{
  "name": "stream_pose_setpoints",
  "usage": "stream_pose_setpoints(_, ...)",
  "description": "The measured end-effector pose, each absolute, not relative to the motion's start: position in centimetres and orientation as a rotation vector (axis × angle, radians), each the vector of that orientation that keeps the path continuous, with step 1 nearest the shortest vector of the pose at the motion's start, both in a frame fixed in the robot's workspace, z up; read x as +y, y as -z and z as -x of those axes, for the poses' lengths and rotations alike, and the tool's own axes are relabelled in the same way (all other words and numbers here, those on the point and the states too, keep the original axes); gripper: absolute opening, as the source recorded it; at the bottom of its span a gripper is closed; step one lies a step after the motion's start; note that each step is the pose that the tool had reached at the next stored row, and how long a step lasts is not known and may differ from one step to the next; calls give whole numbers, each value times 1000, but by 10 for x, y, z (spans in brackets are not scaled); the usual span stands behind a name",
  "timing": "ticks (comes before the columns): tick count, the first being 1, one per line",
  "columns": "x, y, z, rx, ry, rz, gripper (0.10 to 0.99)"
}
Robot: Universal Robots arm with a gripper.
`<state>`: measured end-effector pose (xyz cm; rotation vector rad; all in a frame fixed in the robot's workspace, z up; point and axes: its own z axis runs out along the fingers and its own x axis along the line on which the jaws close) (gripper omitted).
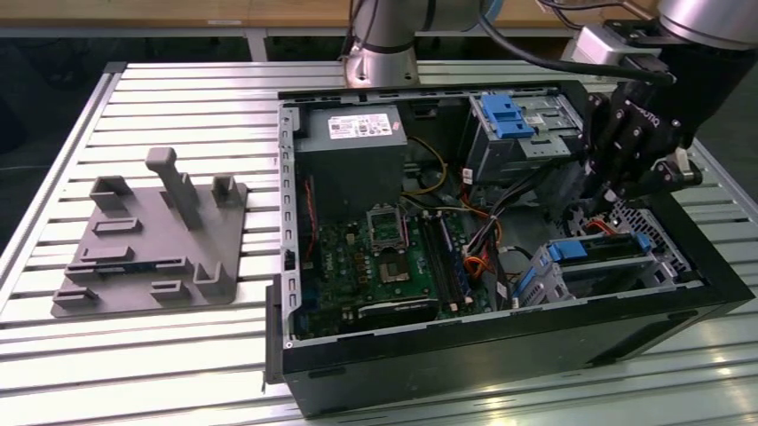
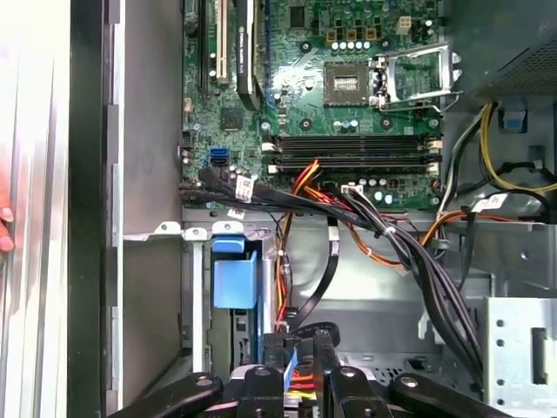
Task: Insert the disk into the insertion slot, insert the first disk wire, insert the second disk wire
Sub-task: 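Insert the second disk wire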
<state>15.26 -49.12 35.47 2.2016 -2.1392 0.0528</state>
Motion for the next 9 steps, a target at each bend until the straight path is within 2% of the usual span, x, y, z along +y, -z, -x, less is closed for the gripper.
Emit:
stream_pose_setpoints(4,-488,-353,-152,-2132,-73,-2190,278)
stream_pose_setpoints(9,-485,-352,-152,-2095,-146,-2150,278)
